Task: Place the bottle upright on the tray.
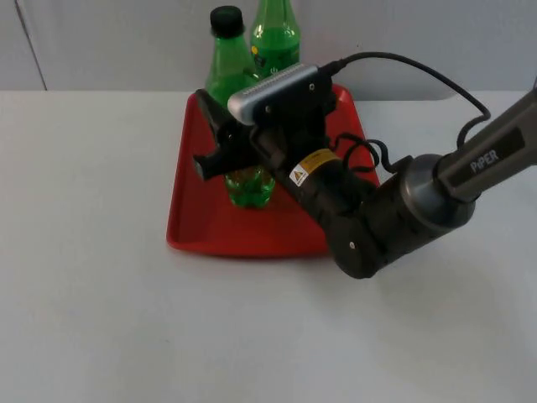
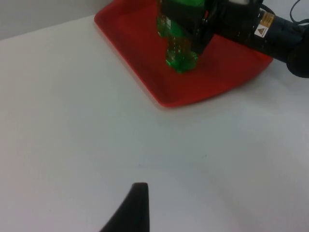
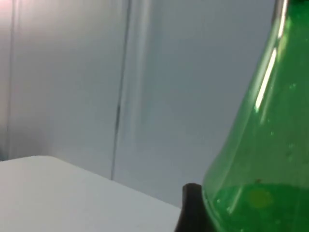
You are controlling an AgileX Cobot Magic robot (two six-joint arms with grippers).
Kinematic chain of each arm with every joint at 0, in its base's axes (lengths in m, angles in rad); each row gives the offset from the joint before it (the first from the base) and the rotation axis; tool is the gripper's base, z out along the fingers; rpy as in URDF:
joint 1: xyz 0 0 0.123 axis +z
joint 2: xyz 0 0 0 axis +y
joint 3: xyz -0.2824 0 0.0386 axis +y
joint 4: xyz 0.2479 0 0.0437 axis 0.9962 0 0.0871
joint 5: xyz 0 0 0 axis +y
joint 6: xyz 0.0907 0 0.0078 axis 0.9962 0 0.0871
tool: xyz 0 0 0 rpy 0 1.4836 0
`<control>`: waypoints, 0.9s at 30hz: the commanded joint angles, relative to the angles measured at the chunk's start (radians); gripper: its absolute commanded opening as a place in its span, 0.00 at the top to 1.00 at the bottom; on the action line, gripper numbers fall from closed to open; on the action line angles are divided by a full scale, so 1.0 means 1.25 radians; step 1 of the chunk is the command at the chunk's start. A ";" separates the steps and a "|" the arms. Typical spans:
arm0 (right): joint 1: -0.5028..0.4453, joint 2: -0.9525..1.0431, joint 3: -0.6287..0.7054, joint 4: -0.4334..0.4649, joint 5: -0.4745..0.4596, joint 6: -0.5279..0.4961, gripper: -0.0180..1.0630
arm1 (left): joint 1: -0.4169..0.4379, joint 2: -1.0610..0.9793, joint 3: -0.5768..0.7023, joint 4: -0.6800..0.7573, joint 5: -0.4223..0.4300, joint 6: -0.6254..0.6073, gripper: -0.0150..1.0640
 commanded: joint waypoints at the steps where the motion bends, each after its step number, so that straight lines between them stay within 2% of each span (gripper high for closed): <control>1: -0.001 0.003 -0.002 0.043 -0.006 -0.015 0.98 | -0.005 -0.004 0.004 0.004 -0.007 -0.005 0.01; 6: -0.001 0.003 -0.002 0.035 -0.006 -0.021 0.95 | -0.005 -0.004 0.004 0.004 -0.007 -0.005 0.01; 11: -0.001 0.003 -0.002 0.036 -0.006 -0.021 0.82 | -0.005 -0.004 0.004 0.004 -0.007 -0.005 0.01; 12: -0.001 0.003 -0.002 0.036 -0.006 -0.021 0.82 | -0.005 -0.004 0.004 0.004 -0.007 -0.005 0.01; 17: -0.001 0.003 -0.002 0.036 0.005 -0.021 0.62 | -0.005 -0.004 0.004 0.004 -0.007 -0.005 0.01; 18: -0.001 0.003 -0.002 0.036 0.005 -0.021 0.62 | -0.005 -0.004 0.004 0.004 -0.007 -0.005 0.01; 21: -0.001 0.003 -0.002 0.042 0.000 -0.021 0.46 | -0.005 -0.004 0.004 0.004 -0.007 -0.005 0.01; 22: -0.001 0.003 -0.002 0.042 0.000 -0.021 0.46 | -0.005 -0.004 0.004 0.004 -0.007 -0.005 0.01; 25: -0.001 0.003 -0.002 0.054 0.000 -0.021 0.37 | -0.005 -0.004 0.004 0.004 -0.007 -0.005 0.01; 27: -0.001 0.003 -0.002 0.064 0.000 -0.021 0.37 | -0.005 -0.004 0.004 0.004 -0.007 -0.005 0.01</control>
